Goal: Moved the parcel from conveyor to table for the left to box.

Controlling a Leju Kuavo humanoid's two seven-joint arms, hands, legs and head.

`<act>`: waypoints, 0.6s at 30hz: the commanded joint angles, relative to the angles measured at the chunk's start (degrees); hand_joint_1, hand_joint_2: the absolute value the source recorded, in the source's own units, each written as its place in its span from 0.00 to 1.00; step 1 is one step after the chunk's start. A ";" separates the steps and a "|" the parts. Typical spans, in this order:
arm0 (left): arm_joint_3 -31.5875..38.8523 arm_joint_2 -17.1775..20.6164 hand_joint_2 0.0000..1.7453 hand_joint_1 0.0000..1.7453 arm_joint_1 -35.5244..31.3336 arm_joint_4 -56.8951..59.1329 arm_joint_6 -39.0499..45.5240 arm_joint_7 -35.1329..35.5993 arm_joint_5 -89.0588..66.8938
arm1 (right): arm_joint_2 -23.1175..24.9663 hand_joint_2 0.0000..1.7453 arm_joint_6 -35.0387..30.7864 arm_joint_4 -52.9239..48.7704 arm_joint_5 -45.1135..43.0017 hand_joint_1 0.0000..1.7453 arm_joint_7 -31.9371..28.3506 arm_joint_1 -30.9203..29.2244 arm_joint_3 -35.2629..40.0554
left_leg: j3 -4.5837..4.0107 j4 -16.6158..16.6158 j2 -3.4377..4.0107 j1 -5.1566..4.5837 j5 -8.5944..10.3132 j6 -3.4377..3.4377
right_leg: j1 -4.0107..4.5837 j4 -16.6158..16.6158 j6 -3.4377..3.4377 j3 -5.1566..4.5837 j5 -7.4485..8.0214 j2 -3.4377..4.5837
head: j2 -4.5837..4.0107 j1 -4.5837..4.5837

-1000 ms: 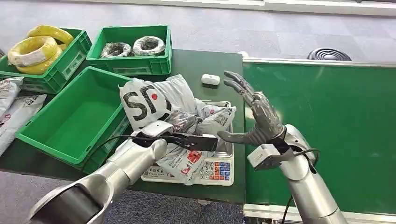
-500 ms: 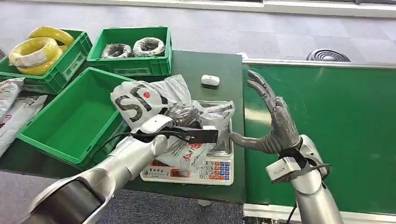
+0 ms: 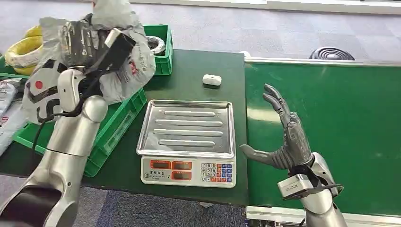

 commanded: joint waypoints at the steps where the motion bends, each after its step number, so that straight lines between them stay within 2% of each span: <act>1: 6.99 2.41 1.00 1.00 -4.03 8.87 0.46 -0.45 -0.90 | 0.32 1.00 -0.22 1.12 0.00 0.00 0.56 -1.45 -0.03 | -0.06 -0.03 0.05 0.01 0.07 0.05 | 0.05 -0.05 -0.14 -0.05 0.06 -0.08 | 0.00 0.00; 16: 6.87 2.24 1.00 1.00 -3.94 8.61 0.52 -0.21 -1.11 | 0.30 1.00 -0.22 1.10 0.00 0.00 0.57 -1.39 -0.04 | -0.13 -0.01 -0.01 0.02 0.08 0.06 | 0.05 -0.07 -0.13 -0.08 0.07 -0.08 | 0.00 0.02; 18: 8.29 2.89 1.00 1.00 -2.96 8.46 -2.24 3.54 -2.12 | 0.35 1.00 -0.25 1.09 0.00 0.00 0.76 -1.33 -0.22 | -0.11 -0.05 -0.02 0.00 0.09 0.08 | 0.04 -0.10 -0.14 -0.07 0.08 -0.10 | 0.00 0.02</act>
